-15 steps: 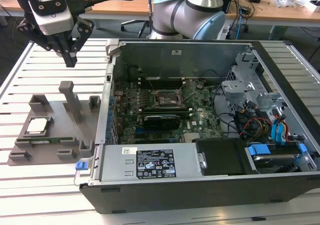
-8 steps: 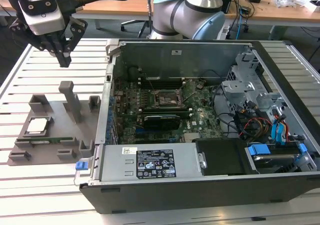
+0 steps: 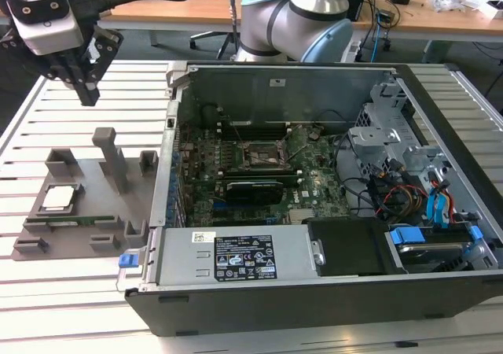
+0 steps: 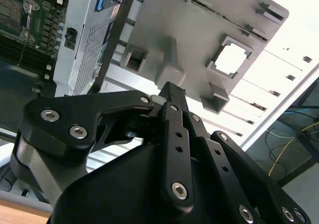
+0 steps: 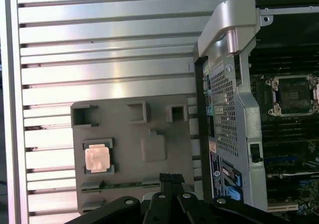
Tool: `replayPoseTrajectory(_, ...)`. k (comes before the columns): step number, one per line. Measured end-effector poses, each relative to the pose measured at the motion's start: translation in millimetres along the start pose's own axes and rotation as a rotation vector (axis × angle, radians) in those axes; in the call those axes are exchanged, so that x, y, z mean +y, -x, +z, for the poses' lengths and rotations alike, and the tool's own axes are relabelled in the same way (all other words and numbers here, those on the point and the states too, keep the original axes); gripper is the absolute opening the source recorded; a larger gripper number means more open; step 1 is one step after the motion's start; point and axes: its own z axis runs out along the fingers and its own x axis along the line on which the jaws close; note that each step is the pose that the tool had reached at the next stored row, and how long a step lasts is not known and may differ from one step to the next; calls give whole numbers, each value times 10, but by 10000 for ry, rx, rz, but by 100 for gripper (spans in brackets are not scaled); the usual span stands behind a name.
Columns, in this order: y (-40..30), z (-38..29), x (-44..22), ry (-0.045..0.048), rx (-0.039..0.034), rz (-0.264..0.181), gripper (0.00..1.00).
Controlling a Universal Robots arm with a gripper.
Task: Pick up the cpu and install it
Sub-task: 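Reach for the cpu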
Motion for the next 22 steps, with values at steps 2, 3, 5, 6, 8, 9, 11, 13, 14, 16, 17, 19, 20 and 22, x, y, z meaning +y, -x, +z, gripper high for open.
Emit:
replayPoseTrajectory(2,-39,-1,-3,0,0,0,11)
replayPoseTrajectory(3,-69,-2,-5,0,0,0,11)
replayPoseTrajectory(5,-129,-3,-10,-1,0,0,11)
replayPoseTrajectory(6,-152,-4,-11,0,0,0,11)
replayPoseTrajectory(8,-190,-4,-14,0,0,1,11)
replayPoseTrajectory(9,-203,-5,-15,0,0,1,11)
replayPoseTrajectory(11,-248,-6,-19,0,0,0,11)
replayPoseTrajectory(13,-286,-7,-21,0,0,-1,11)
replayPoseTrajectory(14,-320,-7,-24,-1,1,0,11)
replayPoseTrajectory(16,-355,-8,-27,0,0,0,11)
replayPoseTrajectory(17,-373,-8,-28,0,0,0,11)
replayPoseTrajectory(19,-411,-9,-31,0,0,0,11)
replayPoseTrajectory(20,-424,-9,-32,0,0,1,11)
replayPoseTrajectory(22,-454,-10,-34,0,0,0,11)
